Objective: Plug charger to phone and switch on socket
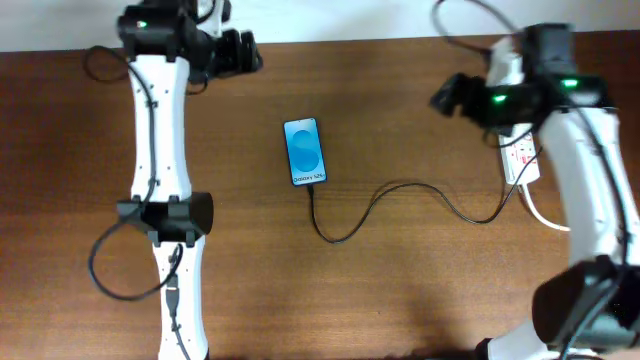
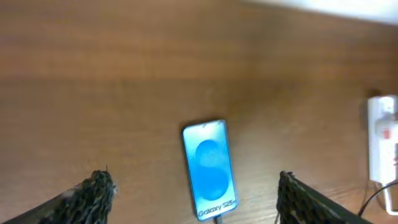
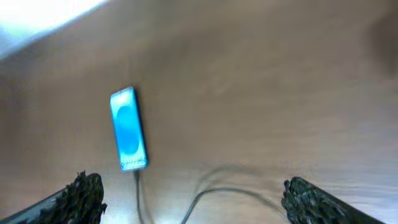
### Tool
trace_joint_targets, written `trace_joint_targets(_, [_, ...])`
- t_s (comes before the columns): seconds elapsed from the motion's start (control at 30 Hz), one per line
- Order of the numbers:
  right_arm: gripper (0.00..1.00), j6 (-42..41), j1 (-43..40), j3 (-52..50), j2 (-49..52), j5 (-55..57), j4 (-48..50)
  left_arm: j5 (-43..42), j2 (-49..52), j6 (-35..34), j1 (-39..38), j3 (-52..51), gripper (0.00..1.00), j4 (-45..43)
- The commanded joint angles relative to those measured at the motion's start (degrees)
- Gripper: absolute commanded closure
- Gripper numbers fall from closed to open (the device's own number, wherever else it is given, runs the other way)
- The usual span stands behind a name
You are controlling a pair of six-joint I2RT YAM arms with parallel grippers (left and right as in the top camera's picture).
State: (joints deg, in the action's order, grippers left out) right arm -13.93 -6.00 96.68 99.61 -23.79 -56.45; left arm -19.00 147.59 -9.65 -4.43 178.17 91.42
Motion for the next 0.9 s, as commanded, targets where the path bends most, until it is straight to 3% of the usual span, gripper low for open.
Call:
trace_joint_targets(0.0, [0.05, 1.70, -7.78, 3.74, -6.67, 1.79, -1.29, 0.83, -4.22, 0.79, -0.02, 1.73, 0.11, 1.62])
trace_joint_targets(0.13, [0.00, 1.51, -26.38, 3.72, -12.20, 1.38, -1.88, 0.87, -4.85, 0.76, -0.02, 1.40, 0.02, 2.62])
trace_joint_targets(0.27, [0.00, 1.51, -35.74, 3.67, -5.68, 1.38, -1.95, 0.85, -4.85, 0.76, -0.07, 1.38, 0.01, 2.58])
trace_joint_targets(0.57, [0.00, 1.77, -36.76, 3.67, 12.24, 0.07, 4.09, 0.85, -4.85, 0.76, -0.07, 1.38, 0.01, 2.58])
trace_joint_targets(0.63, [0.01, 4.59, -34.42, 3.65, 15.76, 0.59, 5.49, 0.85, -4.85, 0.76, -0.07, 1.38, 0.00, 2.58])
trace_joint_targets(0.77, [0.01, 4.68, -28.02, 3.61, 21.38, 9.20, 7.48, 0.85, -4.85, 0.76, -0.07, 1.38, 0.00, 2.58])
trace_joint_targets(0.87, [0.01, 3.06, -26.43, 3.61, 24.28, 9.07, 7.89, 0.85, -4.85, 0.76, -0.07, 1.38, 0.00, 2.58])
